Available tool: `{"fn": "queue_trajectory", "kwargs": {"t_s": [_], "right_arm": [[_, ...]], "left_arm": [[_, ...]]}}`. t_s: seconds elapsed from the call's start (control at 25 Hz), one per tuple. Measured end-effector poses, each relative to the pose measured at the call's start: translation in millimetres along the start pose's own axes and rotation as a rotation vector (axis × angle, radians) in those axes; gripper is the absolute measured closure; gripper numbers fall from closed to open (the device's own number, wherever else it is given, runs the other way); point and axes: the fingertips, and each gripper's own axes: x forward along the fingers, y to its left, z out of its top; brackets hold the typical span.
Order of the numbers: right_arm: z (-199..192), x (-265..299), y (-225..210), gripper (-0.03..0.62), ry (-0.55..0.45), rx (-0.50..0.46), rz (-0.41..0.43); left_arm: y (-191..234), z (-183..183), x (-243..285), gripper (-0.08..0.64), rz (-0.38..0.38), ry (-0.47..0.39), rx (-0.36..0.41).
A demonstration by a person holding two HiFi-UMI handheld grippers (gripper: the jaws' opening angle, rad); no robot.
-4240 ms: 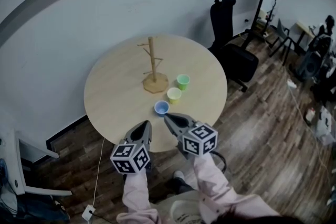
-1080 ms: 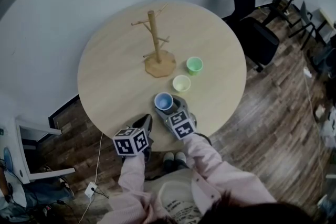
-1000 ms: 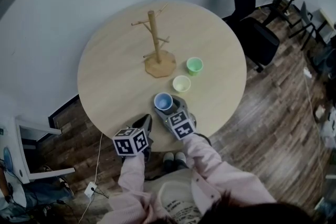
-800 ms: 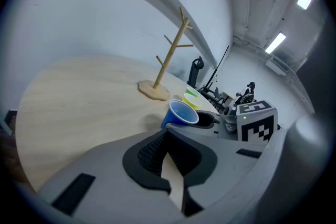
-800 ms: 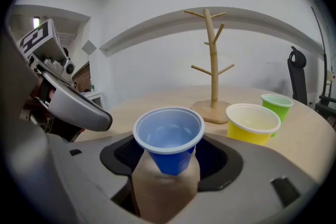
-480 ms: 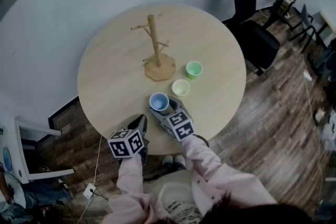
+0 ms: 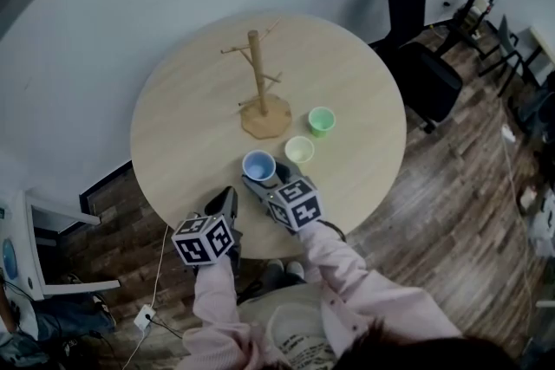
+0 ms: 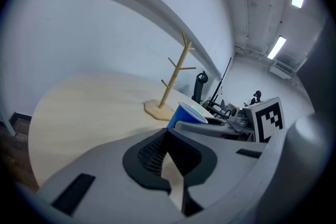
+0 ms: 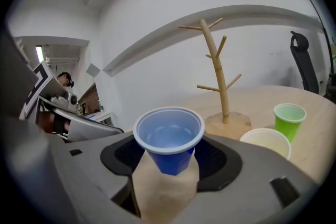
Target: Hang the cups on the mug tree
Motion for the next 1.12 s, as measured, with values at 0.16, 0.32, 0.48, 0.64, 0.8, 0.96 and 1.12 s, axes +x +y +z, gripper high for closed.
{"fn": "queue_trajectory", "kwargs": {"t_s": [0.16,0.32,0.48,0.64,0.8,0.96,1.12], "right_arm": [[10.6,2.1,4.1,0.305,-0.01,0.021,0.015],[20.3,7.0,5.7,0.305,-0.019,0.047,0.025],[28.7,14.2,7.3,0.305,-0.021,0.074,0.032],[39.8,25.3,7.1,0.305,-0.029,0.107,0.036],[49.3,38.1,6.3,0.307,-0.027,0.141,0.046],[57.0,49.7,5.7,0.307,-0.019,0.175,0.055],[61.3,60.7,3.5,0.307,-0.016,0.212,0.056]], "left_arm": [[4.3,9.1,-3.2,0.545,0.004,-0.023,0.0],[8.8,17.1,-1.7,0.545,-0.002,-0.03,0.008],[13.9,27.8,0.6,0.545,-0.011,-0.03,0.025],[20.7,40.8,3.9,0.545,-0.025,-0.035,0.04],[29.8,51.7,7.9,0.545,-0.036,-0.039,0.045],[36.2,62.3,10.7,0.545,-0.052,-0.043,0.054],[43.3,72.0,13.4,0.545,-0.065,-0.055,0.059]]}}
